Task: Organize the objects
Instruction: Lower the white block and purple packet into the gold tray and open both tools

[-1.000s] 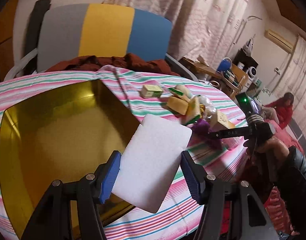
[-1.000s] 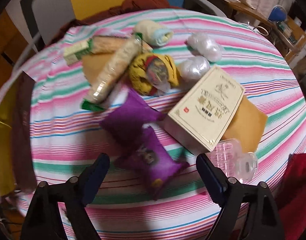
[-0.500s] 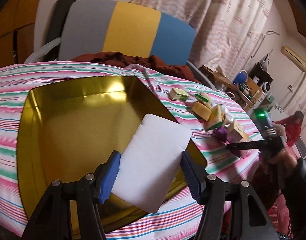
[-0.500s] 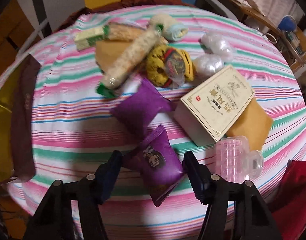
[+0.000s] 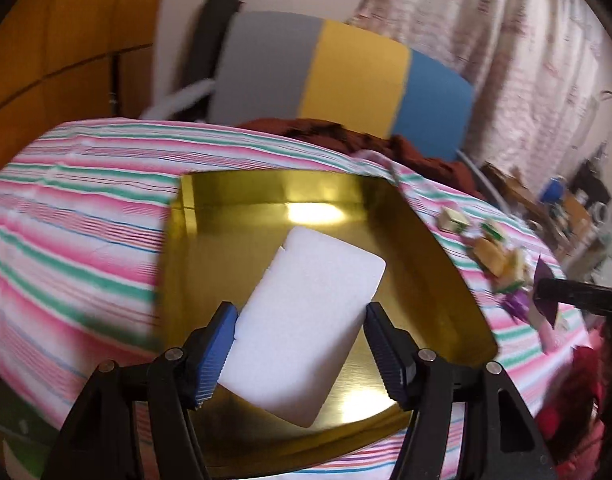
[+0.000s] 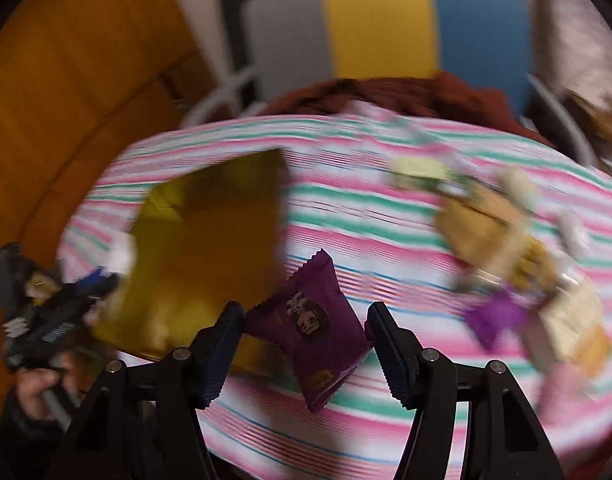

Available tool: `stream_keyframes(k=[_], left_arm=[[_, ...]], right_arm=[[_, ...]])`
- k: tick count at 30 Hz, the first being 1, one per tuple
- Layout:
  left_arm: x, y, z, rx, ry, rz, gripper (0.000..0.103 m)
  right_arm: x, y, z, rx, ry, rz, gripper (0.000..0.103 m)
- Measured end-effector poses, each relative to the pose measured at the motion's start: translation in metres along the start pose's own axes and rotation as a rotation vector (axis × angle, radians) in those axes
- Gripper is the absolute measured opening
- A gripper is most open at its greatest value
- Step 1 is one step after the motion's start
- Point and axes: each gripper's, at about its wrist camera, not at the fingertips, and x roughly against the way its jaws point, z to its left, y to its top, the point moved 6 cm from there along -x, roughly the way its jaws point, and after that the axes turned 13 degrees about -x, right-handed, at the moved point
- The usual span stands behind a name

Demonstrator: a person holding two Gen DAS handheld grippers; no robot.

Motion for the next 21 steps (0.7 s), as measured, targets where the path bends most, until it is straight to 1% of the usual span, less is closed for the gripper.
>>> stream_keyframes(k=[2, 3, 4, 5, 7, 9, 12, 13, 15, 17, 19, 21], left_arm=[[0.005, -0.003, 0.008, 0.001, 0.040, -0.005, 0.073], [0.006, -0.004, 0.011, 0.001, 0.059, -0.007, 0.080], [0.009, -0.006, 0.015, 0.000, 0.088, -0.014, 0.084], [0.011, -0.008, 0.017, 0.001, 0.099, -0.017, 0.084], [0.014, -0.010, 0.023, 0.013, 0.116, -0.019, 0.084], [0.018, -0.011, 0.031, 0.025, 0.143, -0.023, 0.084], [0.022, -0.011, 0.038, 0.044, 0.155, -0.031, 0.084], [0.023, -0.009, 0.039, 0.046, 0.163, -0.035, 0.084], [0.025, -0.007, 0.038, 0.046, 0.183, -0.040, 0.083], [0.027, -0.004, 0.036, 0.043, 0.204, -0.047, 0.083], [0.028, -0.002, 0.036, 0.043, 0.228, -0.054, 0.082], [0.030, -0.001, 0.036, 0.055, 0.228, -0.062, 0.080]], right_arm=[[-0.016, -0.002, 0.037, 0.032, 0.084, 0.025, 0.067], [-0.024, -0.004, 0.051, 0.042, 0.115, 0.040, 0.069], [-0.031, -0.006, 0.065, 0.047, 0.149, 0.058, 0.073], [-0.038, -0.009, 0.076, 0.050, 0.178, 0.076, 0.077], [-0.048, -0.013, 0.091, 0.035, 0.225, 0.106, 0.080], [-0.055, -0.018, 0.099, 0.021, 0.251, 0.132, 0.083], [-0.060, -0.027, 0.106, 0.048, 0.250, 0.139, 0.086], [-0.058, -0.031, 0.106, 0.067, 0.239, 0.130, 0.090], [-0.055, -0.034, 0.104, 0.097, 0.209, 0.102, 0.093], [-0.048, -0.038, 0.103, 0.128, 0.174, 0.059, 0.099], [-0.039, -0.038, 0.102, 0.163, 0.135, -0.026, 0.101], [-0.035, -0.038, 0.102, 0.193, 0.083, -0.087, 0.101]])
